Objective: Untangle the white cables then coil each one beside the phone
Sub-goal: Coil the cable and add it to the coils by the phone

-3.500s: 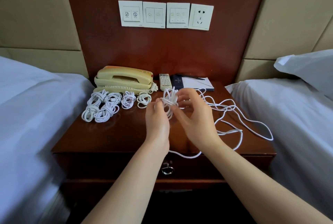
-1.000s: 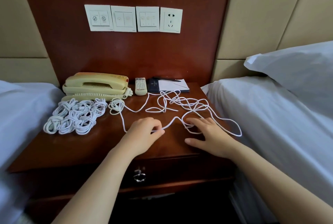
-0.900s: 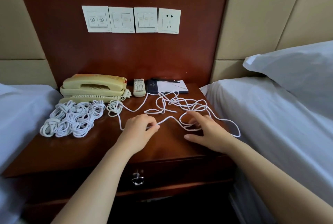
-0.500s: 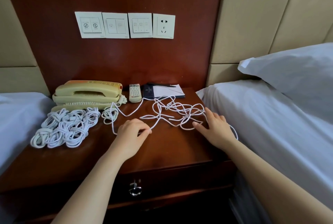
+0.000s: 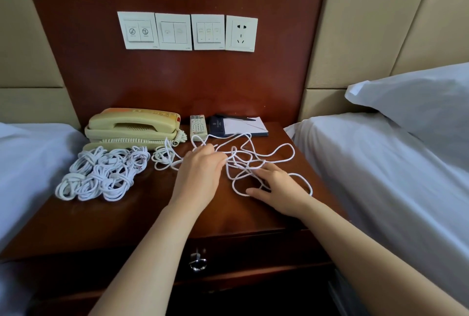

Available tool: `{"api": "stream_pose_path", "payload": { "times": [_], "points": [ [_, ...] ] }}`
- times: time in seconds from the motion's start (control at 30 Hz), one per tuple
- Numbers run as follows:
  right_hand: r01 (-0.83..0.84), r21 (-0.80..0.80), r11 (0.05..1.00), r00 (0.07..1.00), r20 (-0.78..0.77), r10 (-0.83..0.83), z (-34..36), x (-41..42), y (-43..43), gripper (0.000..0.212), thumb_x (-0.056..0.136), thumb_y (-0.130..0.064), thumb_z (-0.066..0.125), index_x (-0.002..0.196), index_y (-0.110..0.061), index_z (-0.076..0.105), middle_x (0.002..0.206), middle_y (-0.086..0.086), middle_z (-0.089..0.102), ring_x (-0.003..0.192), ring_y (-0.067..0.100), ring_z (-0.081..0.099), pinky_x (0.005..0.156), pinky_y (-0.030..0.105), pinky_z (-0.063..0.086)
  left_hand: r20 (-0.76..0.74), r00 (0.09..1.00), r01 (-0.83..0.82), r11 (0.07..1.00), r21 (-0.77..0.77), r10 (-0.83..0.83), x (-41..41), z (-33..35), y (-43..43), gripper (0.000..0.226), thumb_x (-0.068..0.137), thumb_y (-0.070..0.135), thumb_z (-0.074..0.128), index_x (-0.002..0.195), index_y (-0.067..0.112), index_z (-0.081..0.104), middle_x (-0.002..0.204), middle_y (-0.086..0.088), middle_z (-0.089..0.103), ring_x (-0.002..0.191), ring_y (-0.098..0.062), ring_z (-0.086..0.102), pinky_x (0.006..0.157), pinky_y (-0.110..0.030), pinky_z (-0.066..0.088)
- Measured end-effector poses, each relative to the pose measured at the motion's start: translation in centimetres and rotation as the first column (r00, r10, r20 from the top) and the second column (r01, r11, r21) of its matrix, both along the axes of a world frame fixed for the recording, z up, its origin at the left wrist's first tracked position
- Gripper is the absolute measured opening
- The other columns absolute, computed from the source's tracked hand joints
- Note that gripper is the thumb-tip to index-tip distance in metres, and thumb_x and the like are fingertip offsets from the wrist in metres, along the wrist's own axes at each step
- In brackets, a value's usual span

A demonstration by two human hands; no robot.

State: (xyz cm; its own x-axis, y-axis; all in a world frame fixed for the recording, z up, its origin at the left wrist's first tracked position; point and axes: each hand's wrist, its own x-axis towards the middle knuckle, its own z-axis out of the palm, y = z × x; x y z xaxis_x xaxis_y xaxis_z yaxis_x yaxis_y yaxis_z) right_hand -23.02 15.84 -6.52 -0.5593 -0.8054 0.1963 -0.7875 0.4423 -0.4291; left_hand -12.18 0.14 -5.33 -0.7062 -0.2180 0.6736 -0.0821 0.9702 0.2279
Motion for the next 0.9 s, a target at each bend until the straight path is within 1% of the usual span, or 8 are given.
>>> {"api": "stream_pose_path", "payload": {
  "times": [0.2,0.3,0.43,0.57,0.63,0.73,0.83,0.9],
  "points": [
    [0.088,-0.274,0.958,0.996,0.055,-0.076,-1.0,0.1,-0.9,0.044,0.085,-0.031,0.068,0.125,-0.016,0.057,0.111,-0.003,0.058,0.096,0.009,0.054,0.077,0.011,0.040,-0.028,0.999,0.040,0.993,0.116,-0.037,-1.0,-0.5,-0.1,0.019,0.096,0.014,0.050,0.094,0.005,0.067,0.081,-0.006,0.057,0.073,-0.029,0.059,0.061,-0.036,0.045],
    [0.185,-0.414,0.891,0.980,0.143,-0.137,-1.2,-0.5,-1.1,0.030,0.088,-0.027,0.064,0.114,-0.012,0.062,0.105,0.000,0.063,0.094,0.010,0.059,0.082,0.019,0.049,-0.060,0.997,0.054,0.991,0.126,-0.047,-1.9,-0.2,0.3,0.020,0.097,0.013,0.049,0.099,0.006,0.067,0.089,-0.008,0.061,0.079,-0.028,0.062,0.066,-0.037,0.047],
    [0.313,-0.489,0.814,0.926,0.347,-0.148,-0.8,-1.5,-1.9,0.021,0.096,-0.026,0.051,0.106,-0.014,0.065,0.095,-0.005,0.066,0.088,0.002,0.060,0.069,0.005,0.043,-0.083,0.994,0.087,0.989,0.118,-0.078,-2.6,-0.1,0.4,0.022,0.096,0.009,0.049,0.108,0.006,0.067,0.099,-0.008,0.065,0.091,-0.025,0.063,0.074,-0.032,0.048],
    [0.480,-0.568,0.669,0.836,0.527,-0.153,-0.2,-2.3,-2.4,0.023,0.096,-0.025,0.052,0.090,-0.009,0.068,0.081,0.003,0.066,0.077,0.009,0.059,0.067,0.019,0.044,-0.097,0.993,0.084,0.988,0.132,-0.072,-2.6,-0.1,0.0,0.019,0.095,0.012,0.052,0.106,0.009,0.067,0.098,-0.002,0.065,0.087,-0.015,0.060,0.071,-0.020,0.041],
    [0.542,-0.565,0.621,0.773,0.626,-0.105,-0.1,-2.5,-2.3,0.024,0.095,-0.021,0.052,0.081,-0.011,0.069,0.073,0.001,0.063,0.070,0.009,0.055,0.062,0.021,0.042,-0.106,0.993,0.071,0.987,0.144,-0.056,-2.7,-0.1,-0.3,0.017,0.094,0.014,0.054,0.104,0.010,0.067,0.094,0.000,0.064,0.081,-0.012,0.057,0.068,-0.017,0.037],
    [0.601,-0.575,0.555,0.663,0.746,0.054,0.6,-2.6,-1.8,0.031,0.097,-0.019,0.048,0.073,-0.012,0.066,0.071,0.004,0.061,0.063,0.012,0.053,0.059,0.023,0.042,-0.187,0.982,0.043,0.969,0.245,0.003,-2.8,0.4,-0.4,0.015,0.094,0.014,0.054,0.097,0.011,0.068,0.087,0.002,0.067,0.074,-0.011,0.060,0.063,-0.020,0.044],
    [0.632,-0.623,0.462,0.612,0.766,0.196,1.6,-2.6,-0.9,0.035,0.100,-0.015,0.042,0.069,-0.012,0.059,0.072,0.004,0.064,0.057,0.010,0.053,0.057,0.021,0.044,-0.269,0.958,0.016,0.912,0.410,0.104,-2.8,1.4,-0.5,0.017,0.094,0.011,0.051,0.086,0.012,0.066,0.074,0.008,0.065,0.061,0.000,0.055,0.056,-0.008,0.039],
    [0.631,-0.654,0.418,0.607,0.751,0.258,2.4,-2.4,-0.2,0.036,0.102,-0.015,0.039,0.069,-0.012,0.055,0.064,0.000,0.061,0.055,0.009,0.049,0.057,0.019,0.043,-0.284,0.953,0.040,0.879,0.475,0.110,-2.7,1.7,-0.3,0.019,0.094,0.009,0.050,0.081,0.012,0.064,0.076,0.008,0.066,0.070,-0.004,0.061,0.062,-0.008,0.043]
  ]
}}
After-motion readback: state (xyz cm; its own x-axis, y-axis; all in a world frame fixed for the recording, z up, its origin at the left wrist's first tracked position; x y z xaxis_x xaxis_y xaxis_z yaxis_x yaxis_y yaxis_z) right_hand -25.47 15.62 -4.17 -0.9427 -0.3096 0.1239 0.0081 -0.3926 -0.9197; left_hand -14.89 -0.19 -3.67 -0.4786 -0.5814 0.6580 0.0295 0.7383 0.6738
